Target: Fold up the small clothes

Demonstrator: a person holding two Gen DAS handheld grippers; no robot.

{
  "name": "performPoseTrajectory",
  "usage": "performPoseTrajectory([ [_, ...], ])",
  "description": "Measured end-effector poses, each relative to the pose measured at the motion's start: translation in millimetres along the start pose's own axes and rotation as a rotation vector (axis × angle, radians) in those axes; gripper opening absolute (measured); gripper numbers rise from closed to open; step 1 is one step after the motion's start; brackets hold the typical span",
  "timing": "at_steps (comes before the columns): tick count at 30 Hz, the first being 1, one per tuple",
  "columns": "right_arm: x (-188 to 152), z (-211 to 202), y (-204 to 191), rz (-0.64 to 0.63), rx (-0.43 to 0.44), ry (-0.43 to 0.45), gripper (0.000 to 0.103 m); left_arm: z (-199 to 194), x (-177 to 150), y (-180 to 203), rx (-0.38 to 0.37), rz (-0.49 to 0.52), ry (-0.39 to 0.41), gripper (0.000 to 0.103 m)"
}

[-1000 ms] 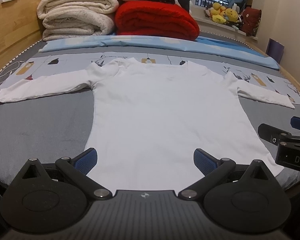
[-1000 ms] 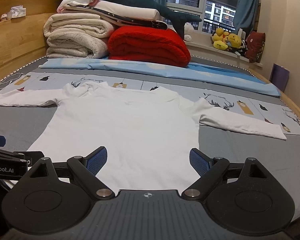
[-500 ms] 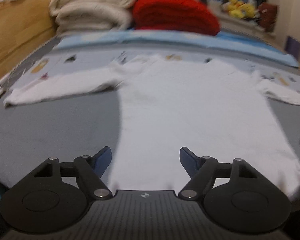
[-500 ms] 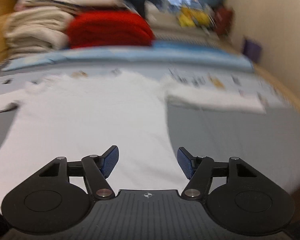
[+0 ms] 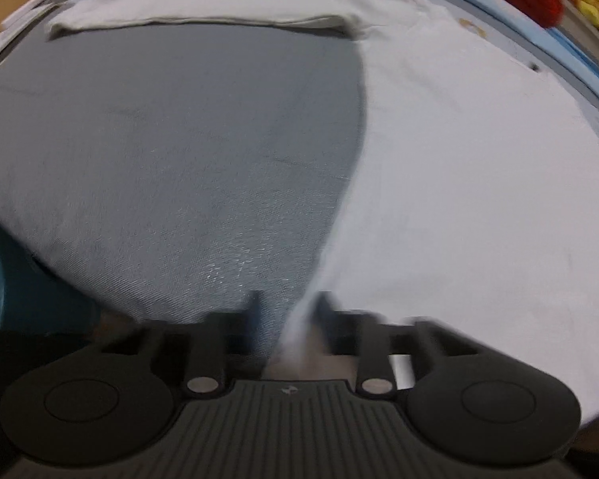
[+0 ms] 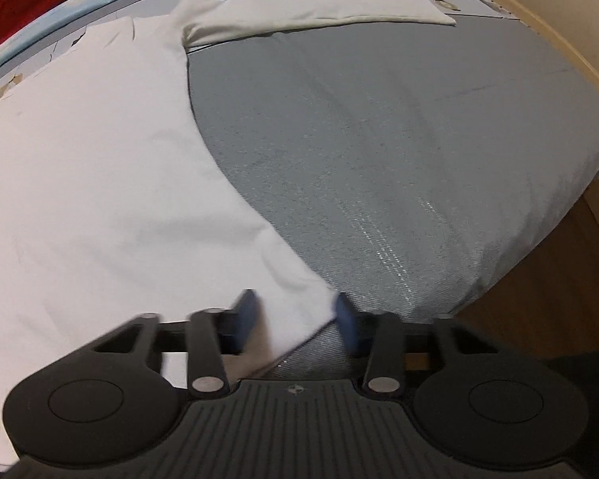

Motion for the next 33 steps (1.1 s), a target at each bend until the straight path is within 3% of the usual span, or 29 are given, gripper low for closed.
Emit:
performPoseTrajectory([
  [1, -1, 0, 1, 0.003, 0.008, -0.005, 0.008, -2, 0, 0, -0.013, 0.004, -0.001, 0.004],
  [2, -1, 1, 2, 0.015, 0.026, -0.014, 0.005, -5, 1, -3, -0.009, 0.006, 0.015, 0.004],
  [5, 1, -2, 3, 0.026, 0.048, -0.017, 0.003, -21, 7, -11, 0.013, 0.005, 0.077, 0.003],
  [8, 1, -3, 6, 0.038, 0.068, -0.042, 0.003, -29, 8, -13, 0.063, 0.050, 0.103, 0.000],
  [11, 2, -2, 9, 0.035, 0.048, -0.062, 0.003, -23, 1, -9, 0.104, 0.087, 0.063, 0.000],
  [12, 2, -5, 9, 0.031, 0.040, -0.059, 0.004, -27, 2, -6, 0.105, 0.090, 0.093, 0.001],
  [15, 11, -18, 9, 0.055, 0.048, 0.016, 0.008, -52, 4, 11, 0.035, 0.139, 0.205, 0.005],
  [17, 19, -29, 5, 0.042, 0.067, 0.080, 0.015, -56, 2, 25, 0.004, 0.195, 0.233, 0.005],
  [19, 22, -34, -4, 0.003, 0.103, 0.112, 0.020, -43, -8, 30, -0.043, 0.189, 0.162, 0.008],
  [20, 22, -32, -11, -0.023, 0.118, 0.106, 0.021, -31, -15, 28, -0.048, 0.166, 0.087, 0.010],
  [21, 18, -28, -14, -0.045, 0.122, 0.077, 0.023, -17, -24, 22, -0.034, 0.141, 0.000, 0.011],
  [22, 13, -20, -16, -0.060, 0.108, 0.029, 0.023, -11, -29, 18, -0.030, 0.120, -0.038, 0.011],
  [24, 5, -8, -13, -0.067, 0.055, -0.043, 0.023, -23, -25, 20, -0.019, 0.138, 0.011, 0.016],
  [26, 7, -9, -11, -0.042, 0.050, -0.042, 0.023, -41, -20, 27, -0.018, 0.198, 0.109, 0.035],
  [27, 11, -13, -12, -0.033, 0.069, -0.022, 0.024, -46, -19, 30, -0.018, 0.214, 0.138, 0.050],
  [28, 16, -16, -16, -0.037, 0.086, 0.003, 0.026, -45, -22, 29, -0.029, 0.214, 0.138, 0.057],
  [30, 18, -18, -23, -0.081, 0.089, 0.028, 0.037, -33, -31, 23, -0.059, 0.182, 0.051, 0.057],
  [31, 16, -14, -25, -0.099, 0.085, 0.007, 0.037, -26, -37, 21, -0.065, 0.166, -0.005, 0.056],
  [33, 10, -7, -25, -0.099, 0.077, -0.047, 0.037, -29, -39, 19, -0.050, 0.164, 0.001, 0.055],
])
Point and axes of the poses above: each gripper's, at about its wrist camera, not at the fingertips, and z roughly the way its jaws point, y to its right, x to its top, the point moved 7 cm from there along z, roughly the way its jaws point, and after that the axes turned 1 degree about z, right-handed, at the moved point
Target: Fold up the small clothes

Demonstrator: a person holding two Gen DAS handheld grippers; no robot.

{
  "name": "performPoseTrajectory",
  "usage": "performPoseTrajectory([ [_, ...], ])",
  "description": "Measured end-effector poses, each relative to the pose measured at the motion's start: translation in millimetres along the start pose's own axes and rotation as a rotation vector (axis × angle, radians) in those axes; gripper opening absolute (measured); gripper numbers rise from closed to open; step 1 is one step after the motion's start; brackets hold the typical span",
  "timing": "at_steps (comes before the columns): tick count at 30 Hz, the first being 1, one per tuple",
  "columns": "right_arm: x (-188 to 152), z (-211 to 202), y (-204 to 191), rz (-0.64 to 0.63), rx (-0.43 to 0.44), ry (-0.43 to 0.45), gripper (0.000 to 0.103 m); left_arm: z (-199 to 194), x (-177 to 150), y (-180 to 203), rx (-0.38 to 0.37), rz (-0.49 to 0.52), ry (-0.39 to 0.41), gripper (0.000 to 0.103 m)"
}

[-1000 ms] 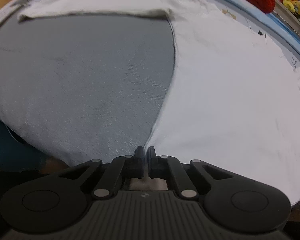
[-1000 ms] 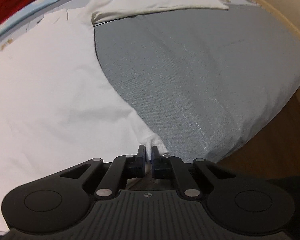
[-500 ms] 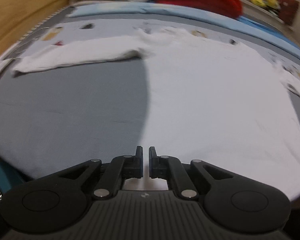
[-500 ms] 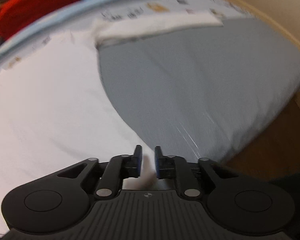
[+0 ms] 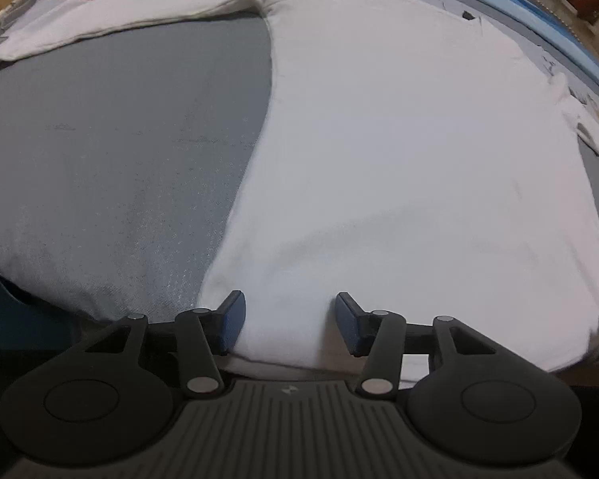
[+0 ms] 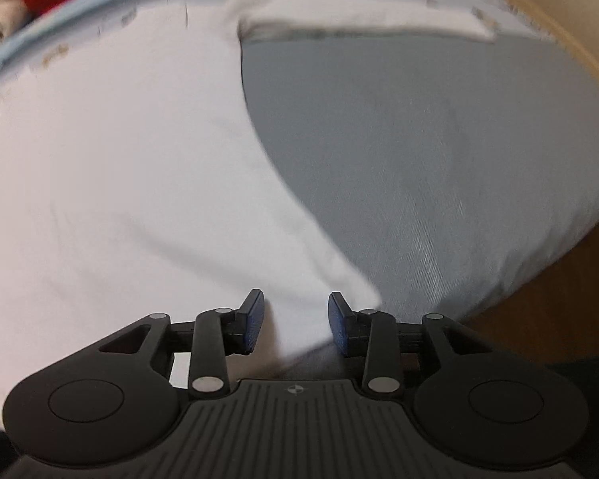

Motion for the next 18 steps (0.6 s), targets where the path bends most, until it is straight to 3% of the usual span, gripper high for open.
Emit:
performPoseTrajectory([
  [2, 2, -6, 3, 0.008, -0.017, 0.037, 0.037, -16, 4, 4, 0.000, 0.038, 0.079, 0.055],
  [5, 23, -34, -4, -0.021, -0.017, 0.216, 0.037, -41, 15, 14, -0.017, 0.069, 0.209, 0.056],
  [10, 43, -84, -20, -0.080, 0.074, 0.422, 0.037, -68, 36, 36, -0.027, 0.073, 0.376, 0.057],
  [13, 63, -134, -23, -0.083, 0.142, 0.638, 0.038, -89, 45, 48, -0.028, 0.080, 0.489, 0.057],
  [15, 77, -161, -25, -0.085, 0.193, 0.735, 0.051, -97, 50, 55, -0.028, 0.083, 0.550, 0.057],
  [18, 101, -189, -27, -0.117, 0.269, 0.824, 0.062, -105, 58, 62, -0.017, 0.096, 0.612, 0.057],
])
Point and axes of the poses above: each gripper's, at about its wrist camera, not at the fingertips, and z roughly the way its jaws point, y to its right, x to its top, the point moved 7 cm from there along z, roughly the way its jaws point, and after that the axes turned 1 degree about z, right-handed, at the moved point
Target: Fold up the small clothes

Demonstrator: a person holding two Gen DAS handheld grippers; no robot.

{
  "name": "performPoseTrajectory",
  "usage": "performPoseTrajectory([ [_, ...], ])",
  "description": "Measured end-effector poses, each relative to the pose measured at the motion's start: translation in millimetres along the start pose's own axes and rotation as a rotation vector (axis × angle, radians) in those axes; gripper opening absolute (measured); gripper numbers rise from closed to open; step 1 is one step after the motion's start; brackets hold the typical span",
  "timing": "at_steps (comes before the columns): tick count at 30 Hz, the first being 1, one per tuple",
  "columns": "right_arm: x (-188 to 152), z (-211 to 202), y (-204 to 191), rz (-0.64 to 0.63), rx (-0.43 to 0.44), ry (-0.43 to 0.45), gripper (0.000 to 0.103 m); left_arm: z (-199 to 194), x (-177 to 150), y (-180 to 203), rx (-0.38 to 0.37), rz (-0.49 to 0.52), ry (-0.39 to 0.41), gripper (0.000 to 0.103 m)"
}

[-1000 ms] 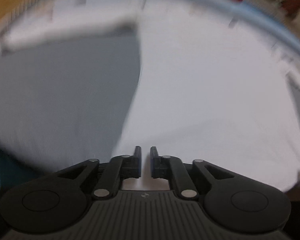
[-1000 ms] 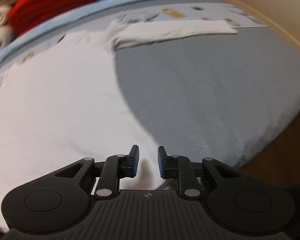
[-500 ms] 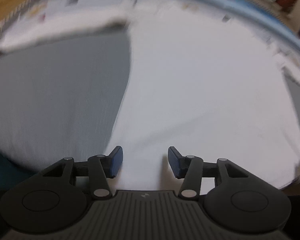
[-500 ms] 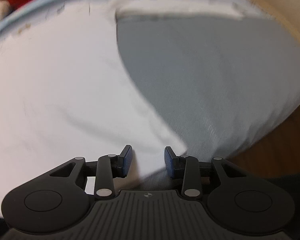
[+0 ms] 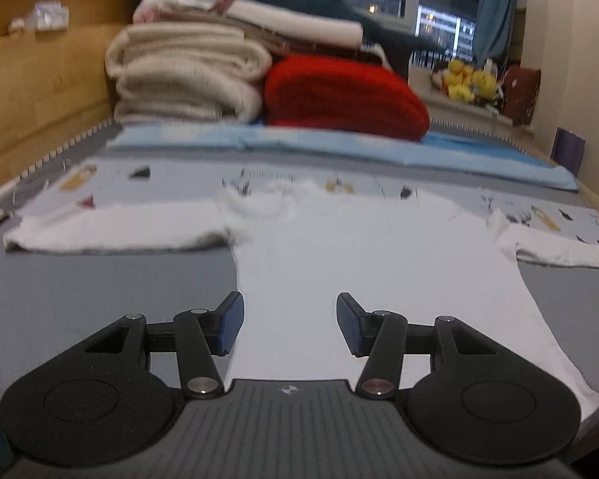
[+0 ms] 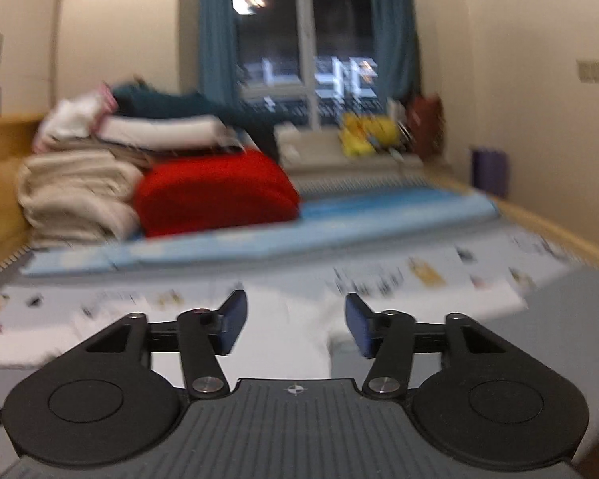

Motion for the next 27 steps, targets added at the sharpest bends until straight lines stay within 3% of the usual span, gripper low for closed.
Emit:
performPoseTrajectory([
  [3, 20, 16, 5, -0.013, 0.049, 0.046, 0.063, 0, 5, 3, -0.003, 0.025, 0.032, 0.062],
  [6, 15, 33, 16, -0.031, 0.038, 0.065, 0.063, 1, 7, 5, -0.024, 0.035, 0.057, 0.070],
  [8, -9, 44, 20, -0.026, 0.030, 0.019, 0.063, 1, 12, 5, -0.030, 0.044, 0.067, 0.073],
  [10, -28, 56, 20, -0.025, -0.012, -0.104, 0.060, 5, 24, 7, -0.016, 0.050, 0.054, 0.081],
  [20, -39, 69, 12, -0.027, -0.004, -0.130, 0.059, 60, 138, 27, -0.019, 0.186, 0.154, 0.081],
  [24, -43, 76, 14, -0.026, -0.036, -0.157, 0.059, 95, 155, 17, -0.005, 0.213, 0.148, 0.081],
  [27, -47, 79, 18, -0.009, -0.061, -0.183, 0.057, 122, 144, -3, 0.012, 0.193, 0.143, 0.081],
])
Point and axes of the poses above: each gripper's, at about its wrist camera, not at the fingertips, and z roughly the way its jaws point, y to its right, x to its top, the point moved 7 cm from there along z, roughly the way its jaws point, and after that the axes turned 1 degree about z, right-handed, at the moved point
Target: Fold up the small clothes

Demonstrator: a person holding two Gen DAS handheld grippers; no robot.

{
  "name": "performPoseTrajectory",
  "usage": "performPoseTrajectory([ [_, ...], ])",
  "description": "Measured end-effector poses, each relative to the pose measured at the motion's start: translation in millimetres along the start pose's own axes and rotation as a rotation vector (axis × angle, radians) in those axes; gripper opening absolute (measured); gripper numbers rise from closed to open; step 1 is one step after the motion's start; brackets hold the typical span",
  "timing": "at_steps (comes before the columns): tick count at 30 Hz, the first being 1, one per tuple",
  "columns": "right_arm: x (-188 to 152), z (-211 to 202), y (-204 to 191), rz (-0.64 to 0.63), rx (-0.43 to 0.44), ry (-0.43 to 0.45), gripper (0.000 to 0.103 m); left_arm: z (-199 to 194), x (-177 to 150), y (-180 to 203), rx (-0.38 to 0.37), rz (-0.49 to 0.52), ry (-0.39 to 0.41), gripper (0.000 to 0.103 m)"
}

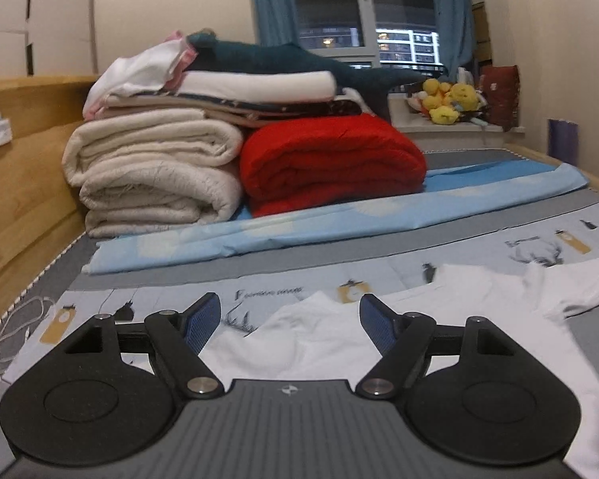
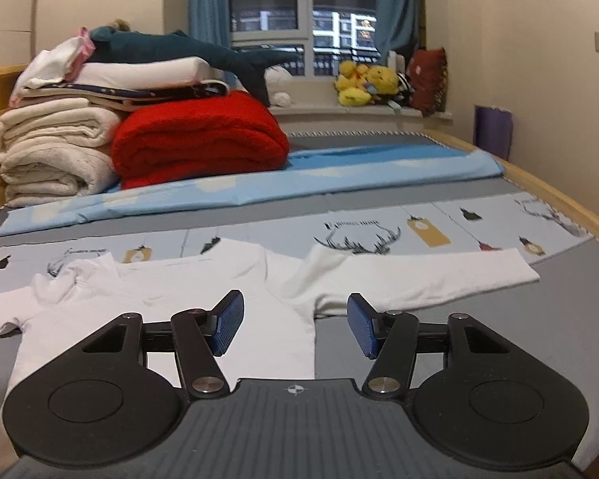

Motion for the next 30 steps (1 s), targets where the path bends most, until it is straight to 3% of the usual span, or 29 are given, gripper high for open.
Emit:
performPoseTrajectory([
  [1, -1, 1, 0, 0.005, -0.004, -0.008, 0.056, 8, -13, -6, 0.011, -0.014, -0.019, 0.081],
  [3, -2, 2, -2, 0.013, -0.009, -0.018, 0.055, 35, -38, -15, 0.043, -0.029, -0.198, 0.073],
  [4, -1, 3, -4, 0.010, -0.010, -0.019, 0.055, 42, -41, -21, 0.052, -0.059, -0.236, 0.070],
  [7, 1, 2, -15, -0.011, -0.009, -0.010, 0.053, 55, -38, -38, 0.021, -0.160, -0.236, 0.070],
  [11, 14, 0, -44, -0.092, 0.030, 0.009, 0.047, 67, -39, -59, 0.044, -0.184, -0.234, 0.062],
  [13, 26, 2, -64, -0.112, 0.061, 0.014, 0.042, 70, -42, -66, 0.040, -0.208, -0.236, 0.049],
  [15, 40, 8, -84, -0.106, 0.103, 0.011, 0.027, 71, -46, -70, 0.042, -0.220, -0.245, 0.036],
  [16, 47, 13, -94, -0.096, 0.125, 0.004, 0.025, 69, -49, -73, 0.046, -0.226, -0.248, 0.029],
  [18, 62, 24, -114, -0.069, 0.169, -0.003, 0.021, 69, -53, -79, 0.060, -0.240, -0.251, 0.023],
  [23, 84, 52, -159, -0.085, 0.242, 0.013, 0.021, 76, -64, -94, 0.077, -0.289, -0.281, 0.022],
  [26, 75, 67, -169, -0.125, 0.258, 0.029, 0.021, 85, -72, -105, 0.099, -0.303, -0.307, 0.022],
  [30, 69, 90, -165, -0.108, 0.241, -0.049, 0.021, 102, -85, -140, 0.143, -0.413, -0.351, 0.022],
])
Point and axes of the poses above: each gripper's, at about its wrist camera, not at the fingertips, and z roughly the way its jaws point, y to its right, x to its top, the point moved 7 cm from there along z, roughly the way its jaws point, and after that the axes turned 1 degree about z, right-handed, at the moved point
